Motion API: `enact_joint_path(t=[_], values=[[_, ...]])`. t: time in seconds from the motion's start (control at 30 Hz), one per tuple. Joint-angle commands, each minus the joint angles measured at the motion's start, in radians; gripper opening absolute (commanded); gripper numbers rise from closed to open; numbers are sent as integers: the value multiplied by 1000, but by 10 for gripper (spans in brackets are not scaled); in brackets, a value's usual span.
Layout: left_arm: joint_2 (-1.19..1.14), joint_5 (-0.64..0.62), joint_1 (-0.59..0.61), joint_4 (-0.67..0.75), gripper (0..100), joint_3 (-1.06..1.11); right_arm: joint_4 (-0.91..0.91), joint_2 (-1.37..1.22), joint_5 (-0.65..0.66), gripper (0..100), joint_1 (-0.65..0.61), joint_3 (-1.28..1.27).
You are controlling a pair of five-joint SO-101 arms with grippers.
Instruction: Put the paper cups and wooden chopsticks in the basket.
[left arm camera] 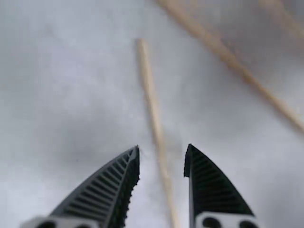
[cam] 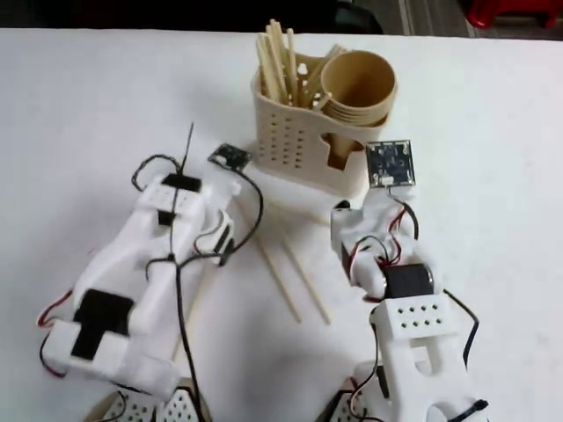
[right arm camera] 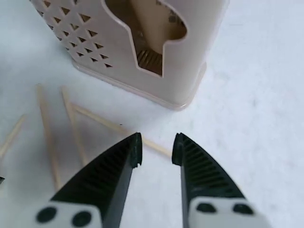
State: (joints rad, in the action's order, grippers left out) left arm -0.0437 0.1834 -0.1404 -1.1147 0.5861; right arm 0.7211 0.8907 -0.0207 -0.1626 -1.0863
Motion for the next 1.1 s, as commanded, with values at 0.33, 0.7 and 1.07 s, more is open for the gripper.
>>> enact_joint_path(t=[0.33, 0.7, 1.07], values=[[-355, 0, 4, -232, 21, -376, -19, 25, -2, 120, 28, 5], [47, -3, 8, -353, 20, -374, -19, 27, -2, 119, 39, 6], [476, -11, 4, -345, 20, -499, -19, 27, -2, 119, 38, 6]])
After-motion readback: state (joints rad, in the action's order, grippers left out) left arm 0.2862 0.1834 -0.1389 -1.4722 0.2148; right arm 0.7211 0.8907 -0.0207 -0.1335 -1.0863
